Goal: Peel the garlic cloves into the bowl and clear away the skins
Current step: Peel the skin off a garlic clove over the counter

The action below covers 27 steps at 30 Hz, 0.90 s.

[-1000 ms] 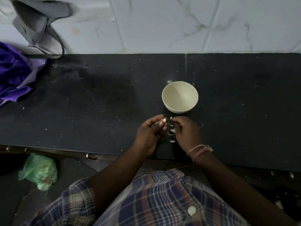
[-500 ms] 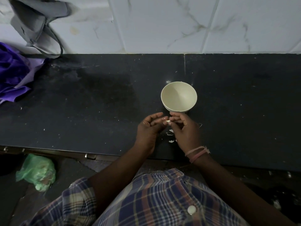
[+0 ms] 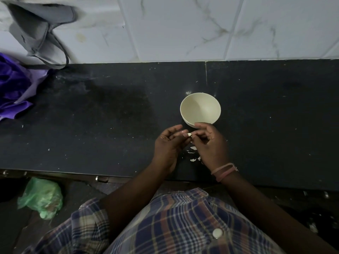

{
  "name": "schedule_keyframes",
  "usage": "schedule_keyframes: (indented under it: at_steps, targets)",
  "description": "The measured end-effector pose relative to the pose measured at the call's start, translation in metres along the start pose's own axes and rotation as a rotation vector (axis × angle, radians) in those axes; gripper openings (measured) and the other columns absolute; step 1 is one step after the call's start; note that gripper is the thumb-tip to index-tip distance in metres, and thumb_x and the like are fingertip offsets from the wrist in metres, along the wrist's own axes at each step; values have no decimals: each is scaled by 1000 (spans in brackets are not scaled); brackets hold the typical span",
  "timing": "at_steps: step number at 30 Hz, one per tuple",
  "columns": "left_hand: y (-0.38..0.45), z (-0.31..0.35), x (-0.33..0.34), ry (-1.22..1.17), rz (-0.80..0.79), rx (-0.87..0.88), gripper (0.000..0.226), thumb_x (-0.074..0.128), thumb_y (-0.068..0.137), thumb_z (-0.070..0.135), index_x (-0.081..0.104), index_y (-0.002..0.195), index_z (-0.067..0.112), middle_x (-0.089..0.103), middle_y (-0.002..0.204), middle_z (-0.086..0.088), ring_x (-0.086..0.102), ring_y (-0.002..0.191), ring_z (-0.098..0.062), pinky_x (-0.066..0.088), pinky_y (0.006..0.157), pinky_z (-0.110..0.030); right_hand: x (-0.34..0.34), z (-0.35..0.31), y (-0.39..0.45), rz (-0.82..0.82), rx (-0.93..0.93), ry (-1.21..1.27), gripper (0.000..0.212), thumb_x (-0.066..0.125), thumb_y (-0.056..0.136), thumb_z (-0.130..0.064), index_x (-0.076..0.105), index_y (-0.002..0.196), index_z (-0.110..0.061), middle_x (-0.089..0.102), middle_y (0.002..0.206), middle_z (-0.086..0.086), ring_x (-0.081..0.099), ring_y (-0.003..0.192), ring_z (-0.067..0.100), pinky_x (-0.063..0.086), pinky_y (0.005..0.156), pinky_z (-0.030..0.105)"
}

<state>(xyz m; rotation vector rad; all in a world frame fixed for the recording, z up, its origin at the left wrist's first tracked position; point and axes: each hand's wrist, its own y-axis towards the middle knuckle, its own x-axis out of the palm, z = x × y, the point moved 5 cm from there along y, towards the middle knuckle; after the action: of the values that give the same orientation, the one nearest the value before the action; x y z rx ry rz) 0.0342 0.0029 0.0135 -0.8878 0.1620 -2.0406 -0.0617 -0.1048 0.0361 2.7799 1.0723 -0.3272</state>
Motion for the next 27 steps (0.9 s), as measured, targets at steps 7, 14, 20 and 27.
schedule_keyframes:
  at_steps: [7,14,20,27]
  targets:
    - [1,4,5,52,-29,19,31,64,88,-12,64,113,6,76,92,-12,74,89,-22,60,83,-34,1,-4,4,-39,-29,-2,51,67,85,2,59,125,-28,68,90,-4,67,89,13,56,87,39]
    - [-1,10,6,171,-75,50,36,66,87,-12,63,116,8,74,95,-13,72,91,-23,58,92,-39,1,-8,6,-95,-81,-30,57,67,85,5,54,132,-22,62,87,2,62,82,17,55,84,34]
    - [-2,11,7,207,-77,43,36,67,86,-12,63,117,6,75,95,-15,72,91,-26,58,93,-42,1,-5,7,-116,-105,-80,50,66,85,6,55,127,-17,59,85,0,61,81,16,54,81,35]
    - [-3,8,13,170,-63,6,32,66,87,-11,65,114,5,74,101,-16,74,93,-25,61,86,-36,-4,-7,6,-24,-137,-137,38,61,87,6,58,119,-14,60,83,-4,59,80,5,50,77,17]
